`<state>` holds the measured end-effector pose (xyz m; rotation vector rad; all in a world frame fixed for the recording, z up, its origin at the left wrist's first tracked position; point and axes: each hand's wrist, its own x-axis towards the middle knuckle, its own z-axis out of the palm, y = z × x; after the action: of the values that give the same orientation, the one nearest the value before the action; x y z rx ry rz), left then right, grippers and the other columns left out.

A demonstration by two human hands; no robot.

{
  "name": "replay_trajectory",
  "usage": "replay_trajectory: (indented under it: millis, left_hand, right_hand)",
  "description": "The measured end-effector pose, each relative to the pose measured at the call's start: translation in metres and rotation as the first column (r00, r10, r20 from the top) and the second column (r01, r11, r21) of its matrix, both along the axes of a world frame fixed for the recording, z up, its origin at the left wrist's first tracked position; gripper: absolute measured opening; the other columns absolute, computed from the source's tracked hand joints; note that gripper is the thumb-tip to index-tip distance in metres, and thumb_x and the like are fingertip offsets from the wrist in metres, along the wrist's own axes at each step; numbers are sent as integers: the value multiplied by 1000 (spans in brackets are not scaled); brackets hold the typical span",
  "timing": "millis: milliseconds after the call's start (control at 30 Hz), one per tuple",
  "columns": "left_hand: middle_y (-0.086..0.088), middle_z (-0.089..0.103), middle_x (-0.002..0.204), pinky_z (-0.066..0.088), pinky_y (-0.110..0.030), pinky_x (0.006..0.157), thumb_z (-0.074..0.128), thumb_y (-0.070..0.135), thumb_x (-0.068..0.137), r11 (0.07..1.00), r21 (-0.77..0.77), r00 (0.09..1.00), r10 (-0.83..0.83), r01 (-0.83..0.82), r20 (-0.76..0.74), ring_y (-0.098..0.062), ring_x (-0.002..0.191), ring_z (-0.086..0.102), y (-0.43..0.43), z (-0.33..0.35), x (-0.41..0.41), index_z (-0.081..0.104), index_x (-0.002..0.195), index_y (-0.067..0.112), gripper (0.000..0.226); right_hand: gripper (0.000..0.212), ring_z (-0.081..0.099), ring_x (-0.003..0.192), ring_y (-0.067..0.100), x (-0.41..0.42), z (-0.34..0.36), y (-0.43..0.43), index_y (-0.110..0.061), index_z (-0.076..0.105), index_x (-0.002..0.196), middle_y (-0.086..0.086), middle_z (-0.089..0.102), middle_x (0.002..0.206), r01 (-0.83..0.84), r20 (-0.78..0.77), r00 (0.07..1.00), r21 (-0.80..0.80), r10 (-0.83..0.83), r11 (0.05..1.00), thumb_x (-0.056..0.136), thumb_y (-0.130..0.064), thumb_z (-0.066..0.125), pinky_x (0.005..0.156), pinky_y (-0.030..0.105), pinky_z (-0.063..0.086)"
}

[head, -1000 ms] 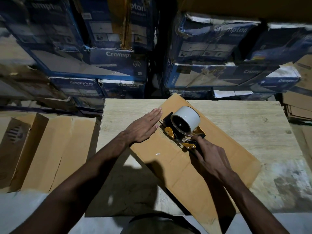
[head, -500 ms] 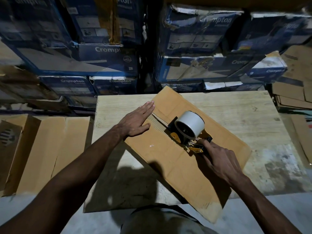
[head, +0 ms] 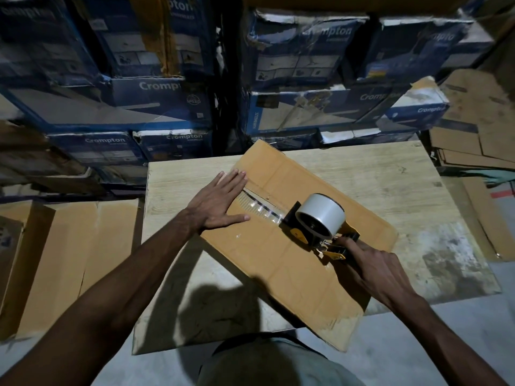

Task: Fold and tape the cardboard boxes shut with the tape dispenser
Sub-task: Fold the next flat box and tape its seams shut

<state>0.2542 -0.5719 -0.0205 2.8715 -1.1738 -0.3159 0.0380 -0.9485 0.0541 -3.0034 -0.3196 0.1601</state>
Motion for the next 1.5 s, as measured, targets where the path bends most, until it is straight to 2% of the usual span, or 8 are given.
replay_trajectory:
  millis: [300,567,800,933,1033,1100,1300,1500]
  left_hand:
    - [-4,-18,171,-3,-44,130,19,91,91,985,-45,981,-169,165,-99,-15,158,-17,-71,-4,-62,-15,163,17,109]
    - [-8,18,172,3,-42,131,27,83,96,965,-121,966,-243,231,-91,-17,160,2,-97,-11,-81,12,166,18,96]
    - [-8,11,172,-3,-37,130,28,80,99,962,-122,966,-252,244,-58,-15,160,-5,-95,-9,-82,13,166,15,95]
    - [-3,-8,173,-1,-38,130,24,81,99,967,-101,967,-243,235,-74,-13,159,-13,-94,-9,-82,-5,166,17,97]
    - [0,-18,172,1,-40,130,20,81,99,968,-73,967,-245,240,-73,-11,158,-18,-94,-10,-81,-12,165,18,97]
    - [1,-19,172,0,-41,130,19,81,99,967,-68,966,-250,246,-70,-10,157,-19,-94,-11,-80,-12,165,18,97]
    - [1,-18,172,0,-40,130,19,82,98,963,-88,964,-259,253,-60,-10,157,-19,-92,-13,-80,-11,165,18,97]
    - [1,-21,171,0,-41,130,18,86,95,963,-78,963,-262,256,-71,-11,157,-20,-94,-12,-81,-13,164,18,102]
  right_hand:
    - [52,62,54,17,0,-2,-5,-31,44,136,2,72,107,-19,16,1000,12,19,1000,89,-36,66,42,27,45]
    - [57,64,63,18,-1,-9,-8,-35,40,142,0,70,116,-17,-39,999,-4,17,1000,93,-35,68,46,27,44]
    - [55,65,66,18,-3,-6,-9,-35,39,141,-1,70,115,-21,-23,1000,32,22,999,94,-33,68,50,26,46]
    - [60,67,67,19,-13,-2,-16,-36,39,140,-2,71,117,-13,-30,999,8,13,1000,91,-32,73,49,32,53]
    - [65,67,61,20,-34,1,-34,-37,42,137,-3,72,115,-3,-38,999,-41,1,999,85,-31,79,44,25,43]
    - [62,66,57,20,-49,5,-47,-38,45,135,-5,73,115,15,-41,999,-58,-18,998,85,-28,79,41,24,37]
    - [61,63,52,22,-83,13,-72,-36,48,134,-3,74,108,83,-60,994,-78,-88,994,84,-19,78,38,30,44]
    - [69,58,44,21,-84,10,-70,-31,50,133,2,75,108,62,-46,997,-99,-66,993,77,-16,86,33,29,41]
